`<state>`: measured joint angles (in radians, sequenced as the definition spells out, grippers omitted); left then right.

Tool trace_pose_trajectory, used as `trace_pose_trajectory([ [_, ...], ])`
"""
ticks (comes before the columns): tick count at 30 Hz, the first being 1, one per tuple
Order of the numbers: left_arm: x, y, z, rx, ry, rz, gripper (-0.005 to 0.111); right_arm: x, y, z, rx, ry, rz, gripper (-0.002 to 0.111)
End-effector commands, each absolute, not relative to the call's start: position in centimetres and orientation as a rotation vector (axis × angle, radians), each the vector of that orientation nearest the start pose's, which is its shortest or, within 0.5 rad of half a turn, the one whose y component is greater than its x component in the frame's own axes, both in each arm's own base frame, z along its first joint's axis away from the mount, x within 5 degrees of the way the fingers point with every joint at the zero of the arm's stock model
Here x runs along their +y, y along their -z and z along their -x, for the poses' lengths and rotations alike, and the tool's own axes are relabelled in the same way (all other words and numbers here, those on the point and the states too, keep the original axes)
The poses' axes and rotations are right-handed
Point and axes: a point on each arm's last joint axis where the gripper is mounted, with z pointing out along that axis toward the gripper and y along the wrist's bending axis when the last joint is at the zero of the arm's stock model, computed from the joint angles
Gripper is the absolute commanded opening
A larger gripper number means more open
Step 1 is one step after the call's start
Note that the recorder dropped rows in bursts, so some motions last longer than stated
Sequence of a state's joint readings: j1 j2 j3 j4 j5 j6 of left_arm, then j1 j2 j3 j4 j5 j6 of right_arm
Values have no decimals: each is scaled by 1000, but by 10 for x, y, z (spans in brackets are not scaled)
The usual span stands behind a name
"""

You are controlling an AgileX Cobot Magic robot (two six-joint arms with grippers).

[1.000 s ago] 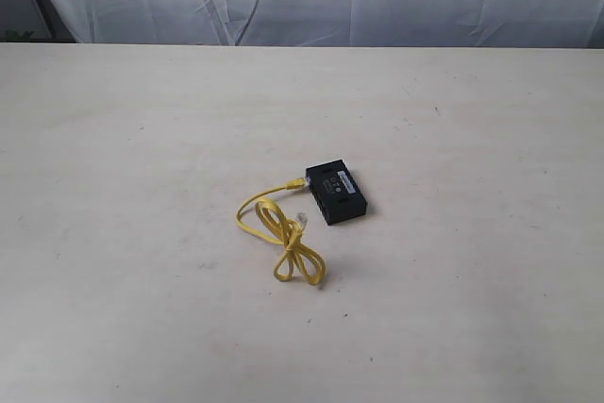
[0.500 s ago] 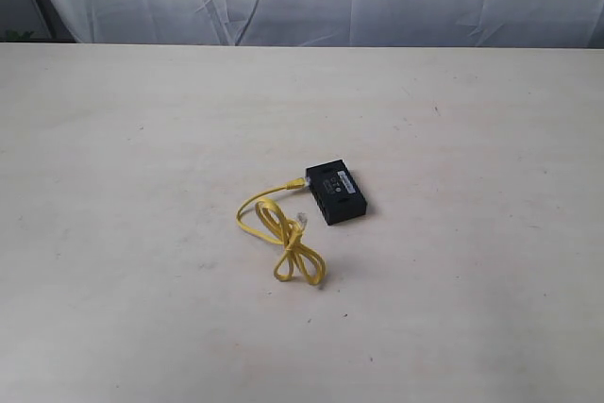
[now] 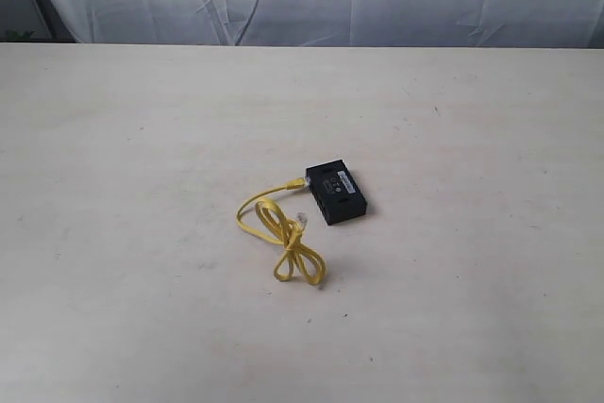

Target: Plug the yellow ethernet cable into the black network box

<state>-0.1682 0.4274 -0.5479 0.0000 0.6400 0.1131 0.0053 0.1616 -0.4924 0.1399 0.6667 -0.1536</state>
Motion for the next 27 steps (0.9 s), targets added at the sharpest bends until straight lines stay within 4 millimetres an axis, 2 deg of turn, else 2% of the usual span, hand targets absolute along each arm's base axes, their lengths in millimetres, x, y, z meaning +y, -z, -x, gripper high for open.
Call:
trace_pose_trajectory([
  [1, -14, -310, -81, 1971, 40, -277, 0, 8, -288, -26, 1772, -46, 98, -1],
  [4, -14, -310, -81, 1971, 40, -277, 0, 7, -279, -23, 1699, -40, 89, -1],
  [12, -14, -311, -80, 1967, 40, -277, 0, 7, -261, -32, 1722, -39, 80, -1],
  [17, -14, -311, -80, 1967, 38, -279, 0, 7, -233, -40, 1807, -42, 79, -1],
  [22, -14, -311, -80, 1967, 38, -279, 0, 4, -219, -50, 1697, -23, 49, -1],
  [27, -14, -311, -80, 1967, 38, -279, 0, 4, -197, -54, 1743, -22, 45, -1],
])
